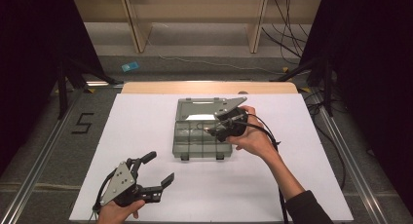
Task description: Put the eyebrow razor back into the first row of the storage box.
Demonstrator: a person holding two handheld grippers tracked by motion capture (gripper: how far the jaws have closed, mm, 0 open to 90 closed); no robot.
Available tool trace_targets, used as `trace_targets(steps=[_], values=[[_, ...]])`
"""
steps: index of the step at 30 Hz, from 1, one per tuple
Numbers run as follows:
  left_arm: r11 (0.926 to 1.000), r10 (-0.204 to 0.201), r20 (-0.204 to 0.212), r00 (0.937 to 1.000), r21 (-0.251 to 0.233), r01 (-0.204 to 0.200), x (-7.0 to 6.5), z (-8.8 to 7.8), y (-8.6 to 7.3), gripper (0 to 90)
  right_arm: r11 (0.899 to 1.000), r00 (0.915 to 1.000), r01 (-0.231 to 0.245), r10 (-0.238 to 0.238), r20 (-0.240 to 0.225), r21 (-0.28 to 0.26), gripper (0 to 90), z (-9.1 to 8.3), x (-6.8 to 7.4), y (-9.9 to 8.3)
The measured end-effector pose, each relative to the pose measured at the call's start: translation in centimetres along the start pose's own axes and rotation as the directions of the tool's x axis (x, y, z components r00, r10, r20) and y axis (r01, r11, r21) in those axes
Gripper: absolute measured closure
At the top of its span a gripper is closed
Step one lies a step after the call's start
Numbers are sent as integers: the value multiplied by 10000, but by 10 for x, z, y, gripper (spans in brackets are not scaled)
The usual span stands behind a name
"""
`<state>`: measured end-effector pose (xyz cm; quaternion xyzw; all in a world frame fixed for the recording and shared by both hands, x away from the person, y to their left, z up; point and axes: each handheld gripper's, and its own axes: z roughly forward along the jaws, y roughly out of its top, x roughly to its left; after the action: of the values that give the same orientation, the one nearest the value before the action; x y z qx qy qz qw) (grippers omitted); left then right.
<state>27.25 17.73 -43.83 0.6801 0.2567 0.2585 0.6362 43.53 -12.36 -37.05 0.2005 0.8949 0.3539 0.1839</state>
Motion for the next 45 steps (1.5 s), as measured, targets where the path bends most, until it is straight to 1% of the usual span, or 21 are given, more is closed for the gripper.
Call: trace_targets(steps=[3, 6, 8, 9, 11, 12, 15, 17, 20, 21, 23, 25, 26, 29, 31, 34, 36, 38, 43, 44, 45], values=[[10000, 14, -12, 10000, -16, -14, 0, 0, 0, 155, 9997, 10000, -54, 56, 61, -249, 400, -7, 3, -5], [10000, 28, -16, 10000, -2, -28, 0, 0, 0, 155, 9995, 10000, -85, 85, -15, -312, 393, -11, 6, -9], [10000, 8, -17, 10000, -2, -8, 0, 0, 0, 155, 9991, 10000, -82, 84, 51, -428, 390, -12, 7, -12], [10000, 7, -16, 10000, -6, -7, 0, 0, 0, 155, 9989, 9997, -194, 189, -125, -418, 388, -13, 8, -13], [10000, 12, -17, 10000, -6, -12, 0, 0, 0, 155, 9982, 9998, -209, 206, -62, -559, 386, -14, 10, -15], [10000, 11, -21, 10000, -5, -11, 0, 0, 0, 155, 9982, 9996, -268, 261, -137, -533, 378, -16, 10, -16], [10000, -1, -42, 10000, 34, 1, 0, -1, 0, 155, 9960, 9987, -456, 438, -242, -765, 346, -18, 13, -20], [10000, 9, -33, 10000, 42, -9, 0, -1, 0, 155, 9950, 9988, -473, 463, -141, -885, 324, -20, 16, -22], [10000, -16, 6, 10000, -50, 16, -1, 0, 1, 155, 9908, 9967, -805, 786, -222, -1089, 317, -24, 18, -25], [10000, -39, 6, 10000, -71, 39, -1, 0, 1, 155, 9896, 9972, -745, 737, -108, -1233, 307, -24, 17, -27], [10000, 40, -32, 10000, 7, -40, 0, -1, 1, 155, 9896, 9968, -800, 798, -63, -1194, 298, -26, 18, -30], [10000, 65, -18, 10000, 11, -65, 0, -1, 1, 155, 9871, 9961, -874, 886, 35, -1338, 294, -27, 18, -33], [10000, 53, -6, 10000, -1, -53, -1, -1, 1, 155, 9861, 9946, -1040, 1040, -62, -1298, 294, -29, 19, -35], [9999, 3, 16, 10000, -119, -3, 0, 0, 1, 155, 9842, 9946, -1028, 1039, -1, -1441, 294, -31, 21, -41], [10000, 53, -11, 10000, -6, -53, 0, -1, 1, 155, 9855, 9957, -918, 931, 22, -1430, 294, -33, 21, -44], [10000, 40, -2, 10000, -48, -40, 0, -1, 1, 155, 9819, 9943, -1058, 1069, -14, -1573, 295, -37, 25, -48], [10000, 35, -6, 10000, -36, -35, 0, -1, 1, 155, 9811, 9953, -950, 968, 24, -1684, 295, -38, 27, -50], [10000, 64, -14, 10000, -44, -64, 0, -1, 1, 155, 9812, 9952, -972, 975, -62, -1667, 295, -40, 30, -52], [10000, 45, -1, 10000, -43, -45, 0, -1, 1, 155, 9754, 9950, -998, 977, -203, -1964, 295, -43, 34, -55], [10000, 43, 4, 10000, -41, -43, 0, -1, 1, 155, 9746, 9941, -1080, 1045, -280, -1962, 295, -43, 35, -56], [10000, 32, 10, 10000, -41, -32, 0, -1, 1, 155, 9746, 9948, -1019, 983, -278, -1993, 295, -44, 35, -57]])
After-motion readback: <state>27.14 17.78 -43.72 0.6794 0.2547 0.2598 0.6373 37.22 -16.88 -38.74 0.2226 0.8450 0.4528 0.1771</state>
